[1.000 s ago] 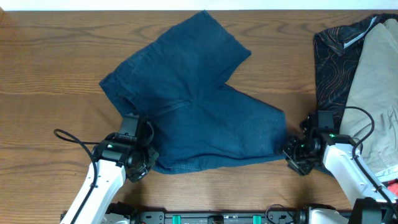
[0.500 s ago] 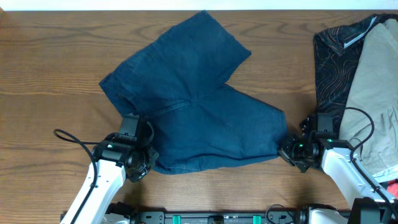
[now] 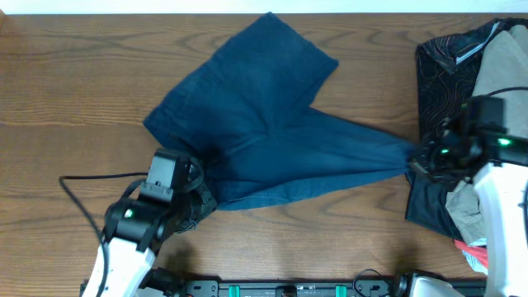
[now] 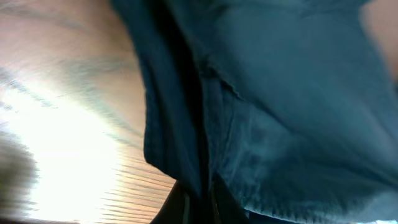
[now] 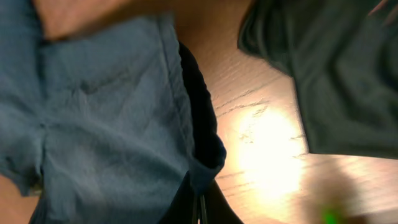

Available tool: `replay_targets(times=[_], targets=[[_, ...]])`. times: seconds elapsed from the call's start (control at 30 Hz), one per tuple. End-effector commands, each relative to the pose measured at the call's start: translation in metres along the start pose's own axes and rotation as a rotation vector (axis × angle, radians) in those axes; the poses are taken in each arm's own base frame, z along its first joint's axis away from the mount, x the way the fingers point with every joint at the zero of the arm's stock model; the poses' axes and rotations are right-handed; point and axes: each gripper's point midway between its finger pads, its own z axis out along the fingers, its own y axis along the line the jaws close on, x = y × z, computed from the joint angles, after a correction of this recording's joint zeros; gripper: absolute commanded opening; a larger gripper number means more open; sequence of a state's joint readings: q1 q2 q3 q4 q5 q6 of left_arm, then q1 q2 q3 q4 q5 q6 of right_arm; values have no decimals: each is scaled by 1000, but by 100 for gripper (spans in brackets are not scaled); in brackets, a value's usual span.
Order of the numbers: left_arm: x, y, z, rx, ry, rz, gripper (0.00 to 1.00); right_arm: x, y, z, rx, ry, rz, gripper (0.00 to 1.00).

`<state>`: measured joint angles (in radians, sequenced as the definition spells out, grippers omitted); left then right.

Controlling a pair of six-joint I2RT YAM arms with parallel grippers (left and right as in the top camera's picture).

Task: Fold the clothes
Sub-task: 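Lift both hems and fold the legs up toward the waistband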

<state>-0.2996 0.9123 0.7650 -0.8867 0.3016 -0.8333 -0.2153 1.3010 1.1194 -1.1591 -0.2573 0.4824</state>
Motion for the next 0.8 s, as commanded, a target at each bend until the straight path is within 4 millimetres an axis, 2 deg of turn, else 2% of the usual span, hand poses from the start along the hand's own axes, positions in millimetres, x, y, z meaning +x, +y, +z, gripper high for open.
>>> replay_targets(times=[0.0, 0.1, 0.2, 0.27, 0.37, 0.53, 0.67, 0.77], targets=[[1, -22, -27, 93, -57, 85, 6, -11, -8, -33, 22, -75, -80, 1], [7, -24, -43, 126, -89, 99, 6, -11, -14, -54, 30, -113, -81, 1], [6, -19, -56, 131, -145, 98, 6, -19, -13, -78, 25, -204, -105, 1], [-2, -16, -63, 123, -213, 87, 6, -29, -4, -94, 1, -273, -146, 1], [-20, -9, -71, 94, -324, 25, 6, -40, 17, -106, -55, -335, -208, 1], [-49, -20, -70, 87, -430, 12, 6, -52, 65, -102, -164, -384, -346, 1], [-79, -26, -61, 54, -492, -13, 6, -60, 101, -85, -212, -389, -439, 1], [-106, -26, -56, 20, -526, -33, 6, -67, 121, -67, -228, -377, -479, 1]])
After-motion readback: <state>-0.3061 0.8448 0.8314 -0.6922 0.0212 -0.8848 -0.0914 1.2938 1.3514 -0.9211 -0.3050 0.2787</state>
